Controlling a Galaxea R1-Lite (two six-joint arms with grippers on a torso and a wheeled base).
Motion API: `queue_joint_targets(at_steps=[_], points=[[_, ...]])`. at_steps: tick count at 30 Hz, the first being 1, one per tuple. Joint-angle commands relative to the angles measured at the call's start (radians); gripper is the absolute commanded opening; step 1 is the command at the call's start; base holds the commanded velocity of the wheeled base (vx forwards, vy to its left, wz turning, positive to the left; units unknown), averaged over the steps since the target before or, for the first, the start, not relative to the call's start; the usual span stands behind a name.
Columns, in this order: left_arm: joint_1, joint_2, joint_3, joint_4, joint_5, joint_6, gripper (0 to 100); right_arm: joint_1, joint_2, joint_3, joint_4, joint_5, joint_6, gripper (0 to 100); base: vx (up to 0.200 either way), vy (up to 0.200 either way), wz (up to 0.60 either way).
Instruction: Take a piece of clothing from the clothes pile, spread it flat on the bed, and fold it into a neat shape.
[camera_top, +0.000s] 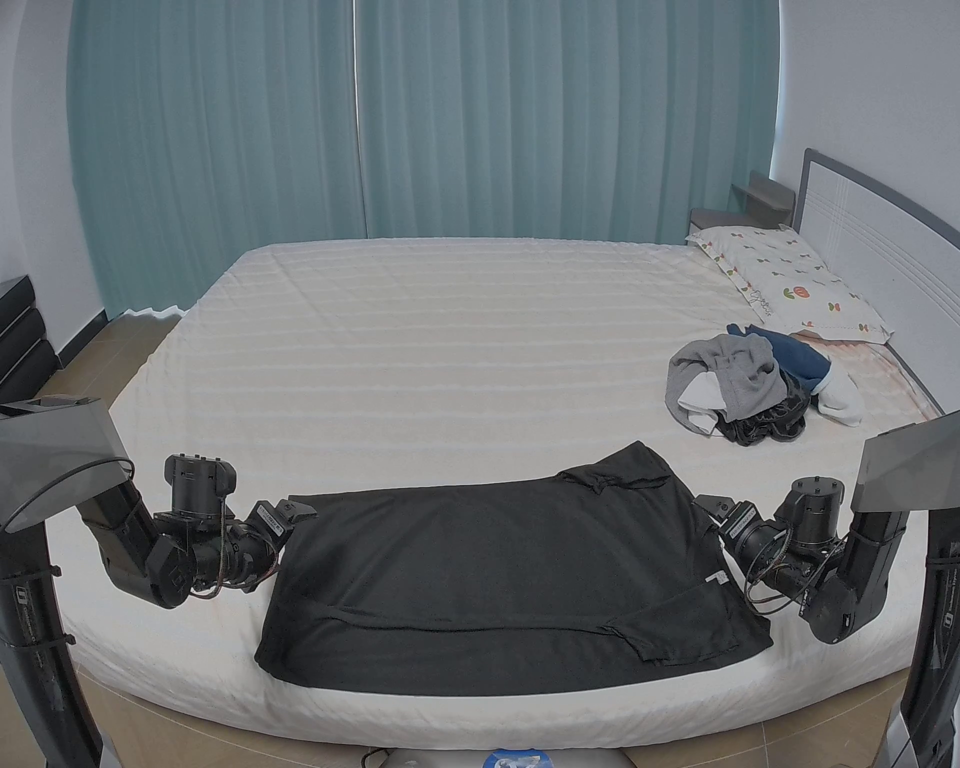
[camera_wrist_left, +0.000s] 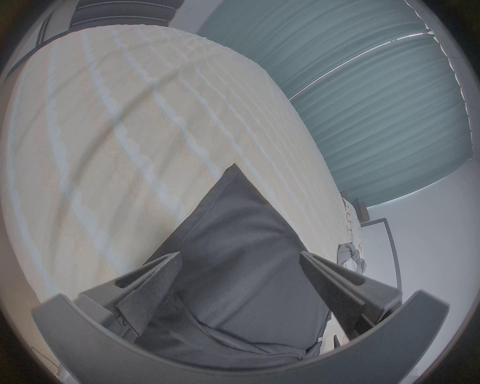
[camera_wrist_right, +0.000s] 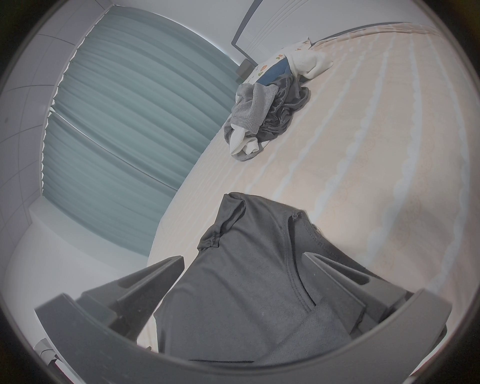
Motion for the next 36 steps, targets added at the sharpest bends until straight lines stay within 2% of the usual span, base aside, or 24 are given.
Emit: queue_joint_targets(at_steps=[1, 4, 10, 14, 18, 21, 23, 27, 32, 34, 36], points=[[0.001, 0.004, -0.008, -0.013, 0.002, -0.001, 100, 0.001, 0.012, -0.001, -0.001, 0.002, 0.000, 100, 0.000, 0.000, 0.00], [0.007, 0.003, -0.019, -0.019, 0.005, -0.001, 100, 0.001, 0.021, -0.003, -0.002, 0.000, 0.000, 100, 0.000, 0.000, 0.00], [0.018, 0.024, -0.123, -0.010, 0.117, 0.007, 100, -0.025, 0.026, -0.001, -0.008, 0.008, 0.004, 100, 0.000, 0.000, 0.00], [0.032, 0.069, -0.203, -0.007, 0.123, 0.021, 100, -0.036, 0.046, -0.001, -0.010, 0.031, 0.012, 100, 0.000, 0.000, 0.00], [0.048, 0.135, -0.304, 0.013, 0.123, 0.102, 100, -0.039, 0.047, -0.007, -0.010, 0.034, 0.053, 100, 0.000, 0.000, 0.00], [0.050, 0.176, -0.352, 0.020, 0.123, 0.111, 100, -0.039, 0.050, -0.006, -0.010, 0.045, 0.066, 100, 0.000, 0.000, 0.00], [0.050, 0.248, -0.461, 0.024, 0.125, 0.120, 100, -0.041, 0.070, -0.006, -0.010, 0.068, 0.069, 100, 0.000, 0.000, 0.00], [0.050, 0.293, -0.562, 0.079, 0.122, 0.140, 100, -0.041, 0.099, -0.013, -0.010, 0.069, 0.067, 100, 0.000, 0.000, 0.00], [0.050, 0.351, -0.589, 0.075, 0.120, 0.151, 100, -0.036, 0.119, -0.015, -0.020, 0.074, 0.067, 100, 0.000, 0.000, 0.00], [0.059, 0.365, -0.586, 0.053, 0.120, 0.214, 100, -0.036, 0.124, -0.009, -0.037, 0.077, 0.067, 100, 0.000, 0.000, 0.00], [0.065, 0.374, -0.582, 0.044, 0.116, 0.231, 100, -0.035, 0.125, -0.007, -0.037, 0.077, 0.067, 100, 0.000, 0.000, 0.00]])
